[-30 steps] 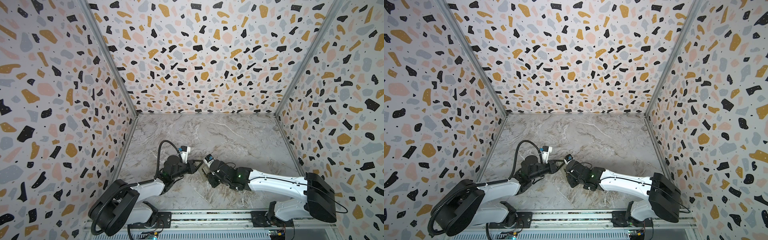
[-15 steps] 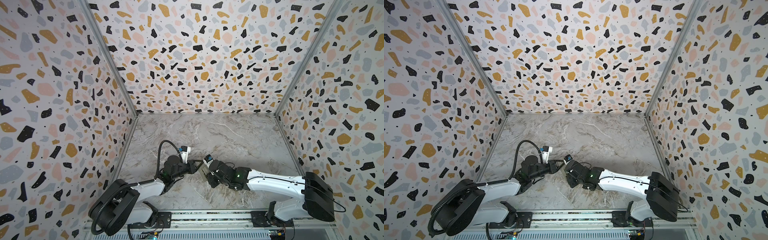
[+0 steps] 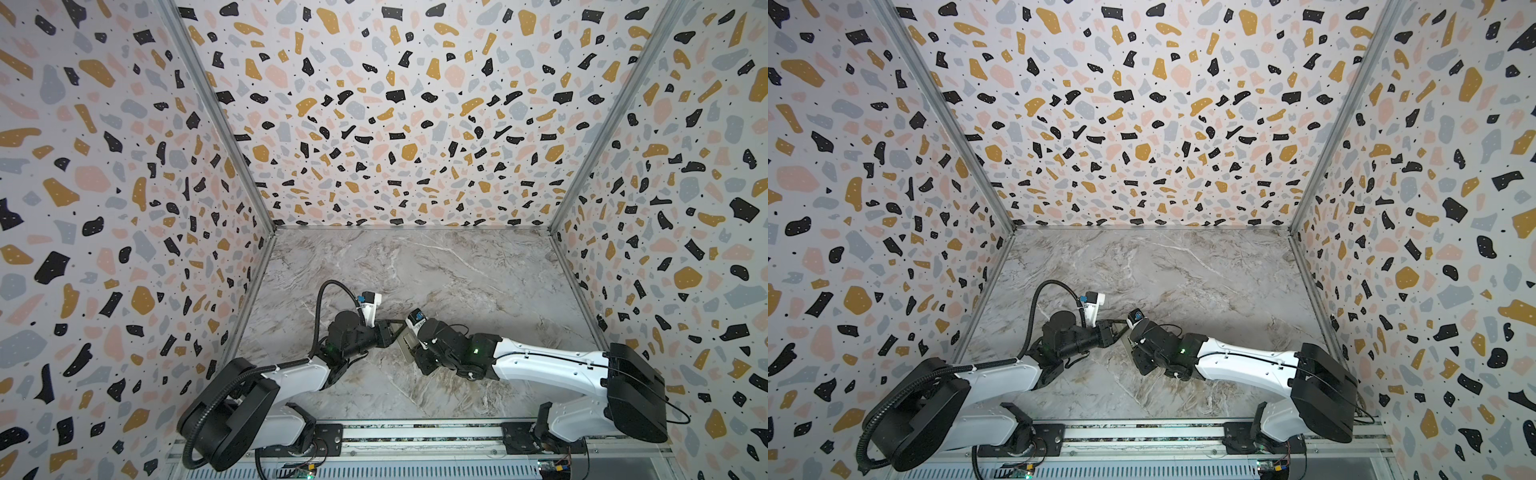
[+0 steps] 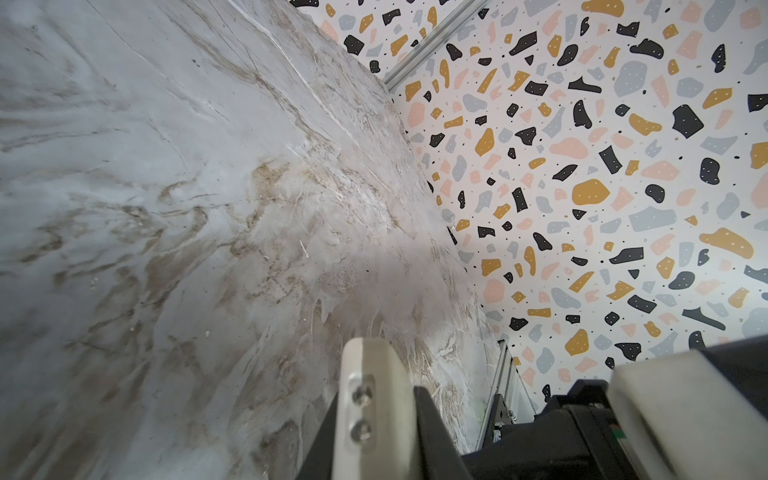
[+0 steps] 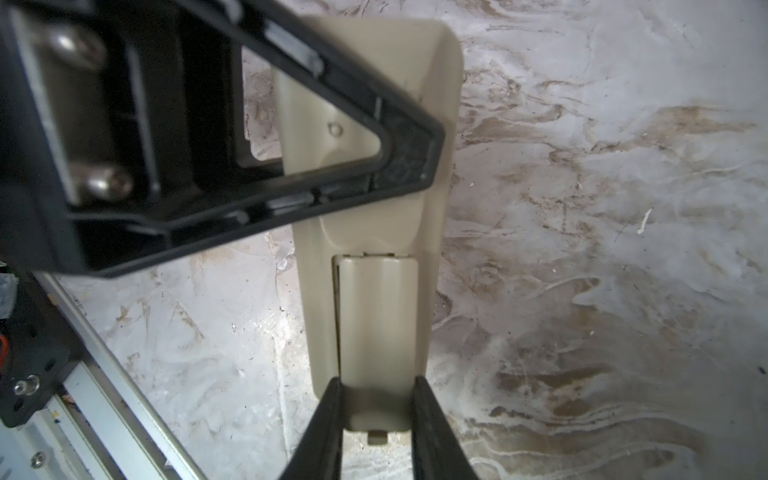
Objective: Load the batteries into the remote control
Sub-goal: 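Lay the cover over the battery compartment and press it down with the right gripper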
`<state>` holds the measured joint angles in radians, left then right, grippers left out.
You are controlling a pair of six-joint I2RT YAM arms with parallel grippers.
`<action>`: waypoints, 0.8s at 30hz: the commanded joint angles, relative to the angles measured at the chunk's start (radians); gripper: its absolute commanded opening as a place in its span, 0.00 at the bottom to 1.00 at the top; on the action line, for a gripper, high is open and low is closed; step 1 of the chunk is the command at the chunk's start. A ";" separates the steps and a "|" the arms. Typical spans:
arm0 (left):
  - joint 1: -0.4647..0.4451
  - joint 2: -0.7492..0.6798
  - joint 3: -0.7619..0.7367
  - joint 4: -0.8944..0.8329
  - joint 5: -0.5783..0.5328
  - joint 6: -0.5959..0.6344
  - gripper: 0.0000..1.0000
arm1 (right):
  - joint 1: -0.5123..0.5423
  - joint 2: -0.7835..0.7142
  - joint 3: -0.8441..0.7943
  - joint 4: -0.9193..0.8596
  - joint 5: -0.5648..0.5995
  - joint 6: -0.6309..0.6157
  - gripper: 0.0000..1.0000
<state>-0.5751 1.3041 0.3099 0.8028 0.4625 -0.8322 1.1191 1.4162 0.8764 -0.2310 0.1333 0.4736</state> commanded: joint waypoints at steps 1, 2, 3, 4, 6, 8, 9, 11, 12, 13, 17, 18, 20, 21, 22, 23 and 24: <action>-0.011 0.002 0.010 0.074 0.013 -0.007 0.00 | -0.006 0.001 0.039 0.009 -0.007 -0.013 0.02; -0.011 0.003 0.010 0.074 0.013 -0.006 0.00 | -0.006 0.001 0.039 0.010 -0.008 -0.015 0.02; -0.014 0.003 0.011 0.074 0.014 -0.006 0.00 | -0.007 0.000 0.039 0.012 -0.008 -0.016 0.02; -0.013 0.004 0.010 0.073 0.015 -0.006 0.00 | -0.007 0.002 0.039 0.012 -0.010 -0.016 0.02; -0.014 0.005 0.010 0.074 0.015 -0.005 0.00 | -0.007 0.001 0.040 0.012 -0.010 -0.018 0.02; -0.016 0.005 0.011 0.075 0.017 -0.005 0.00 | -0.007 0.002 0.041 0.014 -0.010 -0.019 0.02; -0.016 0.005 0.010 0.075 0.020 -0.004 0.00 | -0.008 0.002 0.040 0.013 -0.010 -0.019 0.02; -0.016 0.004 0.008 0.075 0.022 -0.003 0.00 | -0.008 0.002 0.041 0.013 -0.012 -0.021 0.02; -0.017 0.003 0.007 0.075 0.024 -0.003 0.00 | -0.009 0.003 0.042 0.015 -0.014 -0.022 0.02; -0.017 0.003 0.006 0.075 0.025 -0.003 0.00 | -0.009 0.004 0.042 0.015 -0.015 -0.023 0.02; -0.017 0.000 0.007 0.077 0.025 -0.004 0.00 | -0.011 0.010 0.047 0.015 -0.024 -0.023 0.02; -0.019 -0.001 0.007 0.079 0.025 -0.004 0.00 | -0.011 0.011 0.050 0.015 -0.025 -0.023 0.02; -0.021 -0.001 0.008 0.081 0.027 -0.005 0.00 | -0.010 0.013 0.051 0.018 -0.025 -0.024 0.02; -0.020 0.001 0.009 0.082 0.027 -0.004 0.00 | -0.011 0.012 0.052 0.018 -0.026 -0.026 0.02; -0.021 0.001 0.009 0.085 0.029 -0.004 0.00 | -0.011 0.012 0.052 0.018 -0.026 -0.026 0.02; -0.022 0.001 0.008 0.085 0.030 -0.005 0.00 | -0.013 0.012 0.052 0.018 -0.026 -0.026 0.02; -0.023 0.001 0.008 0.088 0.031 -0.005 0.00 | -0.014 0.013 0.053 0.019 -0.026 -0.027 0.02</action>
<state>-0.5800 1.3098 0.3099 0.8101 0.4595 -0.8318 1.1107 1.4281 0.8864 -0.2329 0.1081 0.4618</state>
